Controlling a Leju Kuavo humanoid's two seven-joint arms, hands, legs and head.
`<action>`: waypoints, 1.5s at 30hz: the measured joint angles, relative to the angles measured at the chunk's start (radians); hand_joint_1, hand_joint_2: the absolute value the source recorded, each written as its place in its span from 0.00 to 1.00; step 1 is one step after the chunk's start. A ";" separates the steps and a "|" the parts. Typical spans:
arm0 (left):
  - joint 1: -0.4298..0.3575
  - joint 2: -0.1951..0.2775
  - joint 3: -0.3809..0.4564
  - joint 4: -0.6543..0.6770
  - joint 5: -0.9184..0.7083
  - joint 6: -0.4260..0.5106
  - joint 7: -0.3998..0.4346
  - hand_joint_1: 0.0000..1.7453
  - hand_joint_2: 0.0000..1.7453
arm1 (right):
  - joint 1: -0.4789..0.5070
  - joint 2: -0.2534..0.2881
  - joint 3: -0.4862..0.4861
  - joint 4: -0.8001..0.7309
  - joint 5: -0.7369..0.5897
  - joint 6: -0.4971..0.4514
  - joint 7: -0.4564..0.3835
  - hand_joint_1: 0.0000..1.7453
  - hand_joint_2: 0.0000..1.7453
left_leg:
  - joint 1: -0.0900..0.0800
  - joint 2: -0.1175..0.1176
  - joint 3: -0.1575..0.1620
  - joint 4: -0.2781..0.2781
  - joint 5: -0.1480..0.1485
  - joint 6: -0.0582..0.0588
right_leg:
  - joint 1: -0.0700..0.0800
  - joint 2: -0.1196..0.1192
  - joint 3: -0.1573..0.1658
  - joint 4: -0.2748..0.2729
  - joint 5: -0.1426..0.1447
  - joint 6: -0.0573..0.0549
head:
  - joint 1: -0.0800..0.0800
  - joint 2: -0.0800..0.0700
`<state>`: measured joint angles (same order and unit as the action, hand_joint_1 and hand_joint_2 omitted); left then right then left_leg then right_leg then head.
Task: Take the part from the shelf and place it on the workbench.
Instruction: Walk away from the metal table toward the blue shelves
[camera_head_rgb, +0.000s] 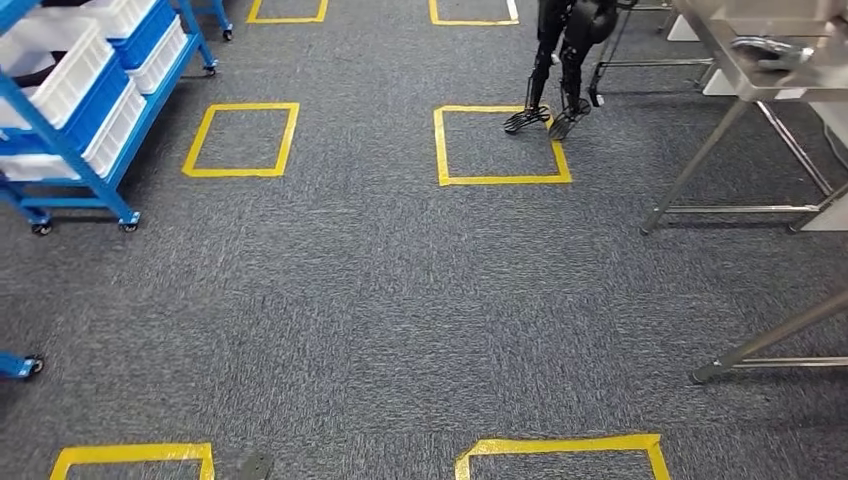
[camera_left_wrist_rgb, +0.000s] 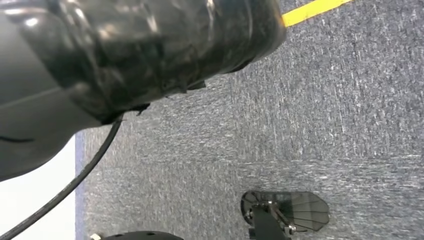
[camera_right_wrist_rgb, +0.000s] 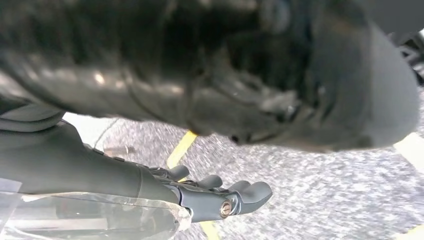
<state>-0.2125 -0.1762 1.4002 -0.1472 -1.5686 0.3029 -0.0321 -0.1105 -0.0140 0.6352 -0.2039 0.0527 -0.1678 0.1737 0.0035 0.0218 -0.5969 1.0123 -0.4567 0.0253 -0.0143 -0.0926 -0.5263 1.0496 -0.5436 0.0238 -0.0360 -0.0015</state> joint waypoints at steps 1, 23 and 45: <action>-0.001 0.000 -0.003 0.000 0.000 0.000 -0.002 0.00 0.00 | 0.000 0.000 0.003 0.000 0.000 0.002 0.001 0.00 0.00 | 0.003 -0.011 0.003 -0.004 0.003 0.006 | -0.002 0.026 -0.017 0.040 -0.025 0.003 | 0.003 0.000; 0.001 -0.004 -0.012 0.001 0.021 -0.022 -0.022 0.00 0.00 | 0.009 -0.009 0.019 0.001 0.000 -0.028 -0.047 0.00 0.00 | 0.011 -0.007 -0.079 0.155 -0.041 -0.052 | -0.007 0.022 -0.007 -0.023 0.034 -0.043 | -0.008 0.000; 0.009 -0.006 -0.012 0.001 0.021 -0.034 0.006 0.00 0.00 | 0.003 -0.013 0.023 0.001 -0.004 -0.020 -0.053 0.00 0.00 | 0.007 -0.143 -0.014 0.019 -0.003 -0.032 | -0.011 0.144 -0.030 -0.015 0.053 -0.031 | 0.008 0.000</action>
<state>-0.2038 -0.1823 1.3882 -0.1463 -1.5478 0.2689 -0.0258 -0.1074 -0.0274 0.6585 -0.2029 0.0485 -0.1880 0.1204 0.0105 -0.1216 -0.6111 1.0309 -0.4595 -0.0071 -0.0257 0.0517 -0.5564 1.0341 -0.4910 -0.0069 -0.0279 -0.0015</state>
